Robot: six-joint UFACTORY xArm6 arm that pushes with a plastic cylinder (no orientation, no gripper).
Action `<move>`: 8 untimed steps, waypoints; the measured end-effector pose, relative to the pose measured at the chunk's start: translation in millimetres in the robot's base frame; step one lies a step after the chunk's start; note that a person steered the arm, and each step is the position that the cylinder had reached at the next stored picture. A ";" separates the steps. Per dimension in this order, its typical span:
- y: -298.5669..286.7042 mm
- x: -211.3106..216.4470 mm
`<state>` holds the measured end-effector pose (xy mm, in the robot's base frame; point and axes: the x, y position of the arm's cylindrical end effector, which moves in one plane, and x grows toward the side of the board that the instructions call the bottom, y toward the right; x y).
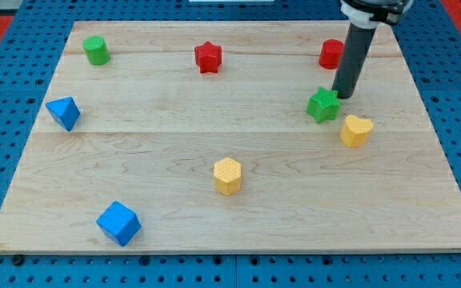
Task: Slide green star closer to the yellow hexagon
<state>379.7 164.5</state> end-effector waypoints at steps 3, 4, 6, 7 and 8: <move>-61.5 36.8; -89.6 54.1; -118.6 72.0; -177.1 71.8; -198.0 83.1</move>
